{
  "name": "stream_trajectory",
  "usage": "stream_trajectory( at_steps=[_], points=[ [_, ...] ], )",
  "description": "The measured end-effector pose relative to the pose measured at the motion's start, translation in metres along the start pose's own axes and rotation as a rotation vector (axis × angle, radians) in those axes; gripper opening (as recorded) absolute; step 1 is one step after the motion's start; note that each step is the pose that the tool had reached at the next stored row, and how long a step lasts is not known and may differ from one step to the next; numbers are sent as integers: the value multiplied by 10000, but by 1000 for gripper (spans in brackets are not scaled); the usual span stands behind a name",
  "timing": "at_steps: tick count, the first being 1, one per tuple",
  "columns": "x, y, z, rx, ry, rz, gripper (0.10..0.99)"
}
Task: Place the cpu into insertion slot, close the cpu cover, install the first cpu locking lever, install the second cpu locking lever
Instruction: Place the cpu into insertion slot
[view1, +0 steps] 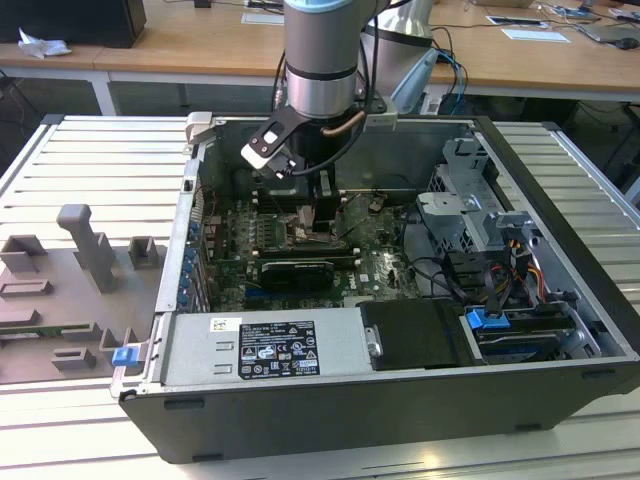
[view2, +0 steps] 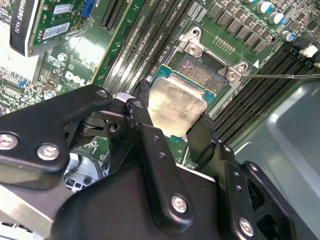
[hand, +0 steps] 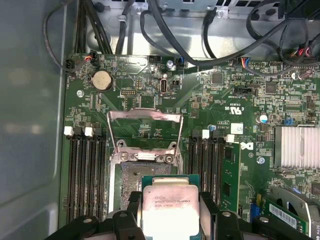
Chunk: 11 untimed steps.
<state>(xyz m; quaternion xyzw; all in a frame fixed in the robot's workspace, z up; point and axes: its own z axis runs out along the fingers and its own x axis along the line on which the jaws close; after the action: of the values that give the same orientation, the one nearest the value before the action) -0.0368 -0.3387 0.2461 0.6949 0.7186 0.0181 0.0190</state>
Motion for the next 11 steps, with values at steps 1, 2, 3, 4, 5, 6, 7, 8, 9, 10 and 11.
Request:
stream_trajectory(
  at_steps=[1, 2, 3, 4, 5, 6, 7, 8, 9, 10, 11],
  points=[
    [0, 0, 4, 0, 0, -1, 541],
    [0, 0, 8, -1, 1, -1, 541],
    [0, -1, 12, -1, 0, -2, 541],
    [0, -1, 16, 0, 1, -3, 541],
    [0, -1, 21, 0, 0, -3, 541],
    [0, -1, 24, 0, 0, -4, 541],
    [1, -1, 29, 0, 0, -4, 541],
    [1, -2, 33, -1, 2, -5, 541],
    [1, -2, 39, 0, 0, -6, 541],
    [2, -2, 43, 0, 0, -7, 541],
    [2, -2, 46, 0, 0, -9, 541]
  ],
)
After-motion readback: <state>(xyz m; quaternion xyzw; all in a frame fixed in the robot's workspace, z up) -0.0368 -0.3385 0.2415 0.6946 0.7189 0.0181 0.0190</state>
